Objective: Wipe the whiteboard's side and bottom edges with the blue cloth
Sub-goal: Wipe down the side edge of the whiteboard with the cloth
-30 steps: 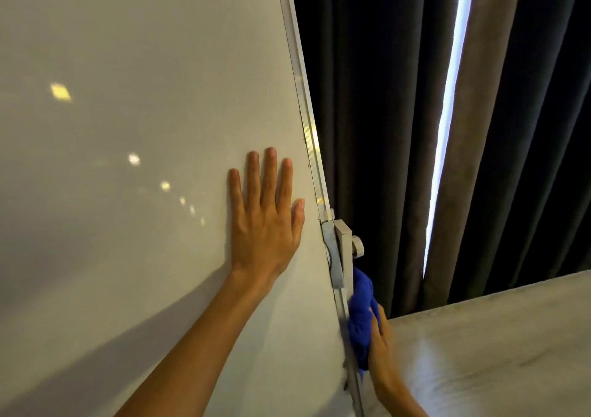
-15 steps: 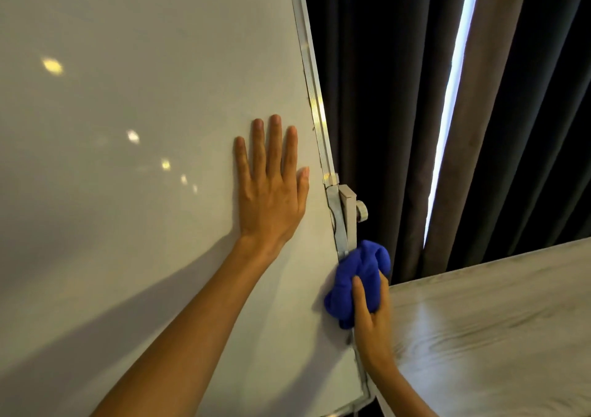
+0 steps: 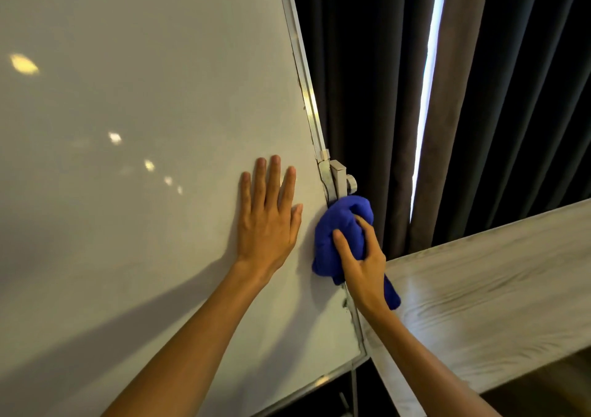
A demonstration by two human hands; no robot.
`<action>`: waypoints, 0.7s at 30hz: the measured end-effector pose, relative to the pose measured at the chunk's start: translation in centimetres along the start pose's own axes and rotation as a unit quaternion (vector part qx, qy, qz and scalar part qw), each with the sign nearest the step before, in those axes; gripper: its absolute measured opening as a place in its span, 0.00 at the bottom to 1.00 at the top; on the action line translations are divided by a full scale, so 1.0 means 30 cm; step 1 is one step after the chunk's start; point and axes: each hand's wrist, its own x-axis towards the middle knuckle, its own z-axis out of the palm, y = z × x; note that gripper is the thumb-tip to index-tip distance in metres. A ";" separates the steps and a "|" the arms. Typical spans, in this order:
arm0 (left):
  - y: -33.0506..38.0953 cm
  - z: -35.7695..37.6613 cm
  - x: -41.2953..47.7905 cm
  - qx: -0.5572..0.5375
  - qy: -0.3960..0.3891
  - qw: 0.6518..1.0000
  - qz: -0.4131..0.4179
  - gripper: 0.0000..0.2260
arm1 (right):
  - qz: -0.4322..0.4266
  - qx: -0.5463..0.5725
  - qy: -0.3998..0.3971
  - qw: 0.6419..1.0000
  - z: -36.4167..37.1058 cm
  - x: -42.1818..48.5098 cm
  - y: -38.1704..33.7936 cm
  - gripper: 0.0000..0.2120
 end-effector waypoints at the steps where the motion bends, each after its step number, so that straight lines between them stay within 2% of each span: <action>1: 0.000 0.003 -0.010 -0.002 -0.001 1.000 0.004 0.32 | 0.007 -0.006 -0.004 1.000 -0.011 -0.017 0.031 0.18; 4: 0.002 0.005 -0.033 -0.009 -0.002 1.000 0.012 0.32 | 0.058 0.000 -0.028 0.998 -0.063 -0.085 0.148 0.14; 7: 0.006 0.008 -0.052 -0.010 0.000 1.000 0.009 0.31 | 0.115 0.001 -0.058 0.992 -0.118 -0.142 0.230 0.16; 9: 0.015 0.003 -0.056 -0.011 -0.002 1.000 0.002 0.31 | 0.149 0.003 -0.081 0.986 -0.151 -0.153 0.245 0.08; 10: 0.018 0.003 -0.058 -0.010 -0.004 1.000 -0.001 0.31 | 0.158 0.001 -0.090 0.983 -0.158 -0.141 0.235 0.08; 15: 0.024 0.008 -0.062 -0.002 -0.013 1.000 -0.001 0.31 | 0.103 0.051 -0.101 0.988 -0.088 -0.038 0.069 0.26; 19: 0.018 0.012 -0.065 -0.002 -0.007 1.000 -0.003 0.30 | 0.076 0.037 -0.095 0.992 -0.081 -0.034 0.074 0.20; 21: 0.019 0.005 -0.065 -0.001 -0.008 1.000 -0.005 0.29 | 0.113 0.034 -0.103 0.988 -0.113 -0.085 0.153 0.19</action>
